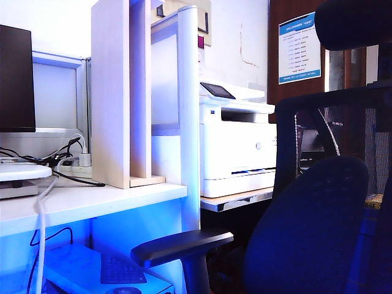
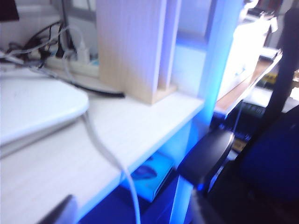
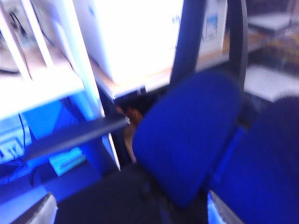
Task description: Grab the backpack from the chair and place it on the desk.
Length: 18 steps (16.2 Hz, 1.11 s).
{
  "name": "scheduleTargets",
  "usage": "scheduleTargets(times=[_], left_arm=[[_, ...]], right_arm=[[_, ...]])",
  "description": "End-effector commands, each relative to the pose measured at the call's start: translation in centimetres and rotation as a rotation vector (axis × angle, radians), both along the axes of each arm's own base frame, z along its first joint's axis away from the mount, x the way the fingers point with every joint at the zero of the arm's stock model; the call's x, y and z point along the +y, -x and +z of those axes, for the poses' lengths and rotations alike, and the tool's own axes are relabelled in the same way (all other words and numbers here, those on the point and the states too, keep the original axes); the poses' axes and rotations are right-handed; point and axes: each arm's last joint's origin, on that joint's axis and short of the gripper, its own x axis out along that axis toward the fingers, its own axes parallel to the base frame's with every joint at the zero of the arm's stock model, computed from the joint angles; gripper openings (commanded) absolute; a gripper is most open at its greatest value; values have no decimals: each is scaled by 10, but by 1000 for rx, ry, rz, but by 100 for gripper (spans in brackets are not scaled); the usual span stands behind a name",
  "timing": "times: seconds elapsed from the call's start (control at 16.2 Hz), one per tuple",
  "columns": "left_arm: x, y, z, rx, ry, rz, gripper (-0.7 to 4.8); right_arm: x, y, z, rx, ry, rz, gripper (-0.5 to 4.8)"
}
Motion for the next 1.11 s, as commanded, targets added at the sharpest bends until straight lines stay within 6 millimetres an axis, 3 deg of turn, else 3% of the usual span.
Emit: scheduleTargets(times=[0.06,0.12,0.19,0.31,0.43,0.87,1.11], left_arm=[[1,-5,-18,36,-5,42,193],[2,-6,-27,53,-11,75,144],[2,-8,-31,53,-14,99,113],[3,-8,-34,59,-29,140,15],[3,-8,-34,60,-32,140,1],[3,-7,-38,103,-37,128,-5],[3,-7,-38,106,-8,133,-5]], right_arm=[[0,1,-23,14,-24,-15,268],[-1,1,-27,60,-10,-35,229],[-1,1,-28,65,3,-40,226],[-2,1,-28,61,25,-72,44],[-3,1,-29,66,35,-78,-4],[-3,6,-44,228,68,-68,-4],[-3,6,-44,226,67,-66,-4]])
